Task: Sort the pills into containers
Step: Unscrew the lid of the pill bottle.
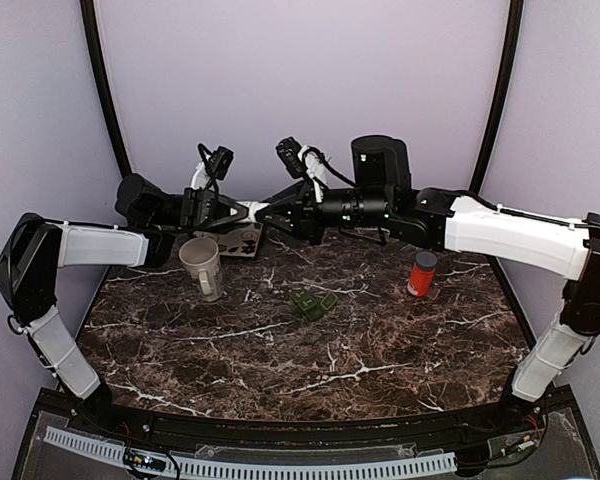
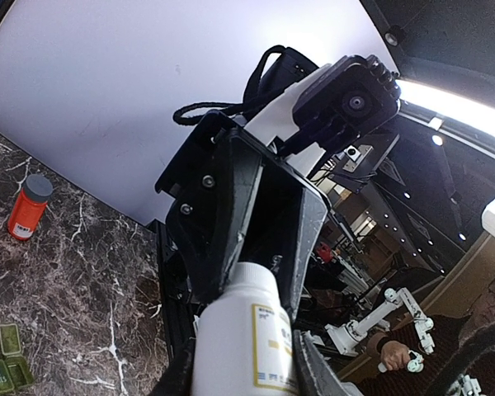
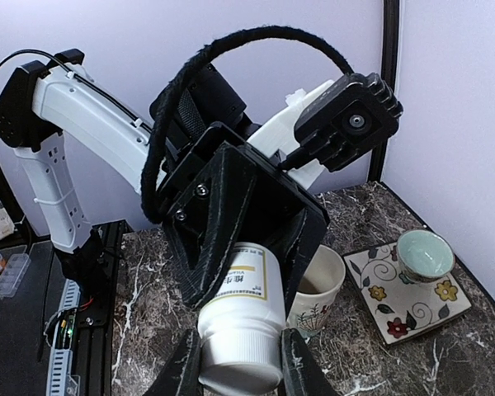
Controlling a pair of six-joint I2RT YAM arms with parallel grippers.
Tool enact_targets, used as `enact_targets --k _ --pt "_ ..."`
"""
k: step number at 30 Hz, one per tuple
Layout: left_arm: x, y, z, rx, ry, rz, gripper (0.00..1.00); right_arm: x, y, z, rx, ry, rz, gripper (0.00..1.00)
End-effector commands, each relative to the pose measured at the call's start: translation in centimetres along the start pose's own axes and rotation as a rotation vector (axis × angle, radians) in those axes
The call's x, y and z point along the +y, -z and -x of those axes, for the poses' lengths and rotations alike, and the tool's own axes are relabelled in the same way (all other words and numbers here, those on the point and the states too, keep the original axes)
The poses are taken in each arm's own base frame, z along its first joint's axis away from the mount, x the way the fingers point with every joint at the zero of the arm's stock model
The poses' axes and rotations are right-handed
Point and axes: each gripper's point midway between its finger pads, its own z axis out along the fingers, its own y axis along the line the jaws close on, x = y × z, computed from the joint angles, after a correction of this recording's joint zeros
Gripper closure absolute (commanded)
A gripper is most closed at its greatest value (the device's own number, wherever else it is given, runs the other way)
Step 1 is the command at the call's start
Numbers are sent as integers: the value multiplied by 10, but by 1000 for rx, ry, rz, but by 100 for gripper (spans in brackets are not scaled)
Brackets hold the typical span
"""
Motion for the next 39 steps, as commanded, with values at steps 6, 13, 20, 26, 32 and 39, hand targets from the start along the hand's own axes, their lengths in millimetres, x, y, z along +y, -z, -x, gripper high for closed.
enact_targets --k 6,13,20,26,32,39 --pt "-43 -8 11 23 -174 -50 100 7 -7 -24 63 7 7 75" --pt "-39 -7 9 15 -179 -33 100 9 2 -12 16 8 -5 27" --pt "-35 -6 8 4 -202 -2 100 11 13 -4 -17 3 -20 20" --pt "-28 -4 16 -40 -288 96 100 11 27 0 -49 -96 -51 20" --pt "-23 -2 18 -60 -370 155 100 8 38 17 -127 -395 -41 25" --pt "-21 0 14 -77 -423 155 100 11 47 33 -255 -824 166 34"
